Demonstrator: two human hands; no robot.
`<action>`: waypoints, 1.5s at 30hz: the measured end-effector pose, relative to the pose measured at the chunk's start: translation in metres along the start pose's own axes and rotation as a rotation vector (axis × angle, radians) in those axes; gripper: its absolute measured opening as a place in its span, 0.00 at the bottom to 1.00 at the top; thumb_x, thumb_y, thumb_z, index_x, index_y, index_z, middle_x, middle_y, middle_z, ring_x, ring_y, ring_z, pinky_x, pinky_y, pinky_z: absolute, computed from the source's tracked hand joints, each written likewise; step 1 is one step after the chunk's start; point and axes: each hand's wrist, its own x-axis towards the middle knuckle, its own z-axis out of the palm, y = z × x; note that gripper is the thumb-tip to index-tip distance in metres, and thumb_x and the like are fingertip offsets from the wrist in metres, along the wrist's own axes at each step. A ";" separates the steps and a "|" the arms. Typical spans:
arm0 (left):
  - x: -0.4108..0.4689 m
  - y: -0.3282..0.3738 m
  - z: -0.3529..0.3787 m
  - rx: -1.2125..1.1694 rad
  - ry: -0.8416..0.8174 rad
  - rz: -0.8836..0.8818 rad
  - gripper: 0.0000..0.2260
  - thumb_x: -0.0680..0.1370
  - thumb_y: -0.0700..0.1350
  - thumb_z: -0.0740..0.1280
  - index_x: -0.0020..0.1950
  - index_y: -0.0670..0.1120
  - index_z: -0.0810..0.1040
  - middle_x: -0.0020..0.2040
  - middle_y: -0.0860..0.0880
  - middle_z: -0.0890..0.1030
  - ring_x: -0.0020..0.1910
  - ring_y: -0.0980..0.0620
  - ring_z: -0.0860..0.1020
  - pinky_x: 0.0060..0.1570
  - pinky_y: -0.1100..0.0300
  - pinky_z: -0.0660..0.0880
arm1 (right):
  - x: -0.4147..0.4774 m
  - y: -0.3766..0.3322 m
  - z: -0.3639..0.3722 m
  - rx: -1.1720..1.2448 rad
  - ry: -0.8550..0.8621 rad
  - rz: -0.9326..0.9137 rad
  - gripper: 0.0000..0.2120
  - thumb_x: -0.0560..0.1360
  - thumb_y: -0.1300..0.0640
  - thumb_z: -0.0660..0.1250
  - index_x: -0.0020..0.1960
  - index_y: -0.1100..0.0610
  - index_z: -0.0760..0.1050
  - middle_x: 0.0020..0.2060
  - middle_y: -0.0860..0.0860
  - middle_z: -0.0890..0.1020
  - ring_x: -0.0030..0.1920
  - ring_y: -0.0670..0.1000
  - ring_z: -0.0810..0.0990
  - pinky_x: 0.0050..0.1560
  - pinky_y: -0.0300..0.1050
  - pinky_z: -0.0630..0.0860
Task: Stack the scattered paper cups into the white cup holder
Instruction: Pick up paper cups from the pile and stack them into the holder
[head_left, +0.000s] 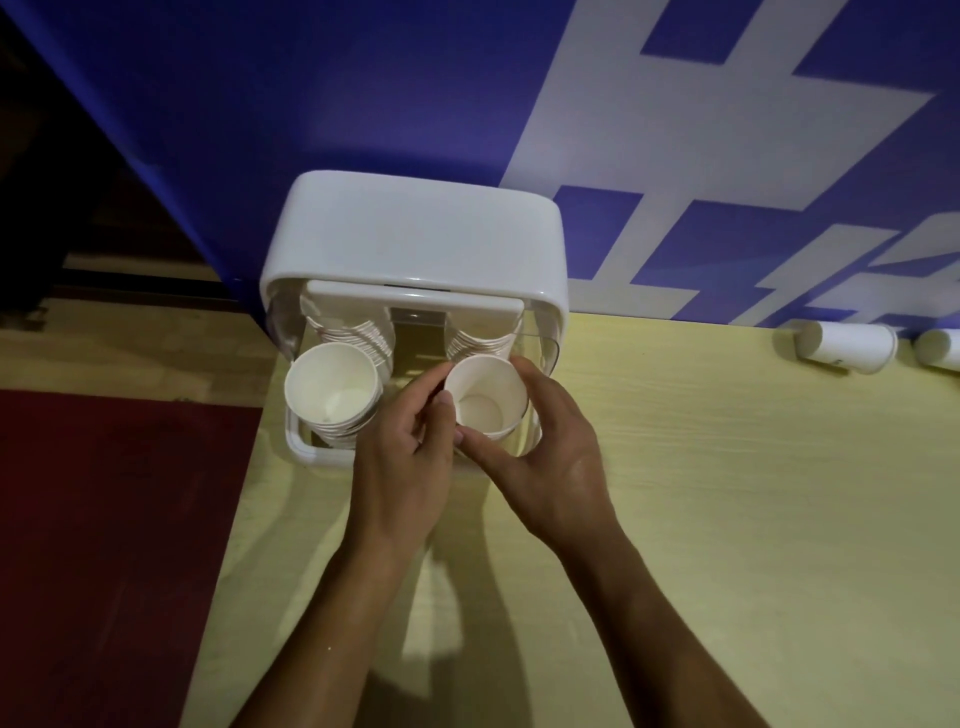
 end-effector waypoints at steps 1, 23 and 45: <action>0.000 0.000 0.000 0.006 -0.001 0.001 0.15 0.85 0.44 0.63 0.70 0.54 0.80 0.54 0.57 0.85 0.49 0.59 0.83 0.51 0.70 0.76 | 0.000 0.001 0.001 0.001 -0.001 0.008 0.38 0.69 0.37 0.79 0.75 0.47 0.72 0.66 0.40 0.79 0.68 0.40 0.75 0.66 0.41 0.74; -0.005 0.111 0.292 0.486 -0.422 0.562 0.26 0.80 0.56 0.70 0.76 0.51 0.72 0.75 0.51 0.74 0.71 0.51 0.74 0.60 0.61 0.70 | -0.067 0.153 -0.262 0.124 0.401 0.528 0.21 0.75 0.41 0.73 0.65 0.47 0.79 0.52 0.39 0.86 0.53 0.36 0.83 0.56 0.36 0.80; 0.047 0.093 0.538 0.919 -0.342 0.699 0.33 0.70 0.50 0.81 0.70 0.42 0.72 0.61 0.39 0.79 0.56 0.37 0.78 0.55 0.42 0.75 | 0.069 0.391 -0.526 0.901 0.678 1.062 0.28 0.74 0.36 0.74 0.55 0.61 0.77 0.37 0.54 0.68 0.32 0.53 0.69 0.43 0.52 0.74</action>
